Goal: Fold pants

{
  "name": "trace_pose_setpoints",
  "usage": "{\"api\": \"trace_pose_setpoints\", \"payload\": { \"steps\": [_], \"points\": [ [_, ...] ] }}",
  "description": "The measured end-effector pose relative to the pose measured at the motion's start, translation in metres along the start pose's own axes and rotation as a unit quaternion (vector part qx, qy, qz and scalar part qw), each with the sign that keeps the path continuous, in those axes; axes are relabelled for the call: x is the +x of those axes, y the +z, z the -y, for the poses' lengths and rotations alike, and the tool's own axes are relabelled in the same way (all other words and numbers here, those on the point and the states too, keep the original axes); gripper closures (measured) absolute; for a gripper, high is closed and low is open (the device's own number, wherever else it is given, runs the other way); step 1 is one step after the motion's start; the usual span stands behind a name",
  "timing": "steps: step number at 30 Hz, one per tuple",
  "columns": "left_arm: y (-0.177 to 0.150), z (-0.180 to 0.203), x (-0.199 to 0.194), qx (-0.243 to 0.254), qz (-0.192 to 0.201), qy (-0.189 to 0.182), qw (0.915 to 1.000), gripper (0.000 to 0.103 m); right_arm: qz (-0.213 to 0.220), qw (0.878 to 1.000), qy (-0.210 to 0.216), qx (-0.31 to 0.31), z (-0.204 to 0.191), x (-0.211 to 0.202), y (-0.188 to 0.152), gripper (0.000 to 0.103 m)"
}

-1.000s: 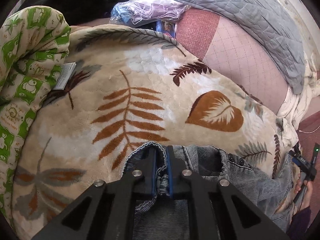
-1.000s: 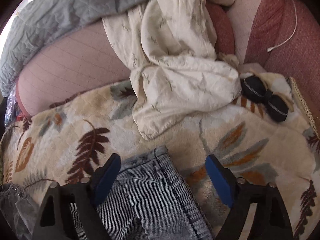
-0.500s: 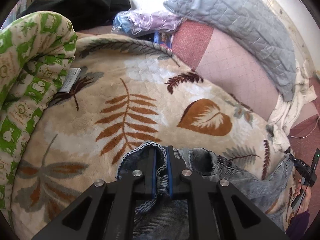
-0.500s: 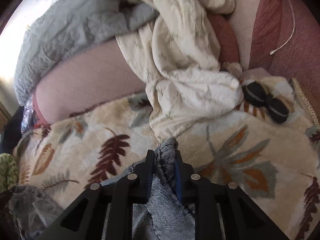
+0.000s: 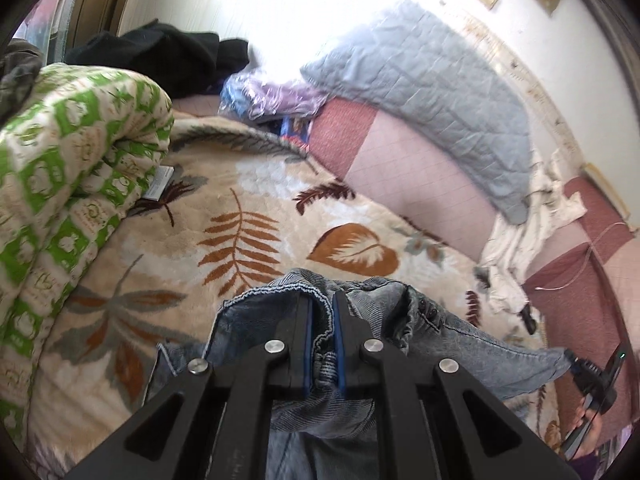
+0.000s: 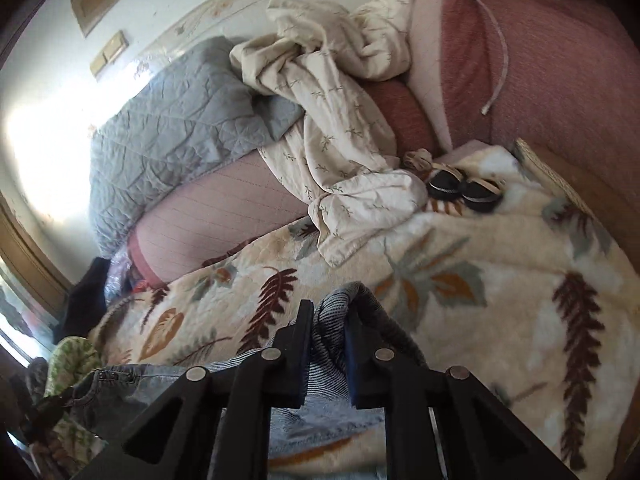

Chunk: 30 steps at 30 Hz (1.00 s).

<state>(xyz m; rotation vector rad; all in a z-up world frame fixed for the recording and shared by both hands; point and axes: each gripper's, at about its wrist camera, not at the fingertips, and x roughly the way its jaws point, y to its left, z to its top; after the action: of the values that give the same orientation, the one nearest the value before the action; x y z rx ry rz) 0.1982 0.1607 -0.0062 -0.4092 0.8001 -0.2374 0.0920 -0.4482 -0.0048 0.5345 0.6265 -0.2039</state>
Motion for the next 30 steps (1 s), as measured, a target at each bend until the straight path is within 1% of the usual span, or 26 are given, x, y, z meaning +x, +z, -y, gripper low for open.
{"api": "trace_pose_setpoints", "payload": {
  "steps": [4, 8, 10, 13, 16, 17, 18, 20, 22, 24, 26, 27, 30],
  "points": [
    [-0.022, -0.007, -0.035, -0.001, 0.023, -0.020, 0.9995, 0.094, 0.007, 0.998, 0.016, 0.054, 0.030, -0.039, -0.026, 0.088],
    [-0.054, -0.026, -0.065, -0.009, 0.037, -0.017, 0.9991, 0.094, -0.003, 0.995, 0.029, 0.098, 0.061, -0.070, -0.059, 0.088],
    [-0.074, -0.038, -0.076, -0.019, 0.033, -0.015, 0.9992, 0.094, -0.015, 0.994, 0.031, 0.107, 0.072, -0.081, -0.074, 0.088],
    [-0.098, -0.053, -0.083, -0.028, 0.021, -0.002, 0.9994, 0.094, -0.036, 0.994, 0.025, 0.101, 0.084, -0.095, -0.095, 0.088],
    [-0.113, -0.060, -0.084, -0.028, 0.007, 0.016, 0.9995, 0.094, -0.062, 0.994, 0.020, 0.091, 0.092, -0.104, -0.112, 0.088],
    [-0.117, -0.062, -0.085, -0.026, 0.004, 0.023, 0.9994, 0.096, -0.070, 0.994, 0.019, 0.087, 0.094, -0.106, -0.117, 0.088],
    [-0.119, -0.063, -0.088, -0.025, 0.006, 0.029, 0.9993, 0.099, -0.076, 0.993, 0.018, 0.084, 0.096, -0.109, -0.121, 0.088],
    [-0.122, -0.068, -0.094, -0.027, 0.012, 0.035, 0.9990, 0.099, -0.090, 0.992, 0.021, 0.086, 0.099, -0.112, -0.128, 0.088],
    [-0.125, -0.073, -0.096, -0.035, 0.009, 0.029, 0.9989, 0.099, -0.101, 0.991, 0.023, 0.081, 0.099, -0.114, -0.131, 0.088],
    [-0.129, -0.073, -0.096, -0.037, 0.004, 0.033, 0.9987, 0.099, -0.123, 0.990, 0.009, 0.070, 0.097, -0.112, -0.135, 0.088],
    [-0.132, -0.069, -0.099, -0.029, 0.006, 0.031, 0.9991, 0.099, -0.147, 0.987, -0.003, 0.070, 0.097, -0.109, -0.139, 0.084],
    [-0.133, -0.066, -0.101, -0.023, 0.009, 0.032, 0.9992, 0.099, -0.156, 0.985, -0.007, 0.070, 0.097, -0.109, -0.141, 0.084],
    [-0.138, -0.060, -0.111, -0.007, 0.017, 0.045, 0.9988, 0.099, -0.167, 0.983, -0.027, 0.069, 0.099, -0.115, -0.141, 0.078]
  ]
}}
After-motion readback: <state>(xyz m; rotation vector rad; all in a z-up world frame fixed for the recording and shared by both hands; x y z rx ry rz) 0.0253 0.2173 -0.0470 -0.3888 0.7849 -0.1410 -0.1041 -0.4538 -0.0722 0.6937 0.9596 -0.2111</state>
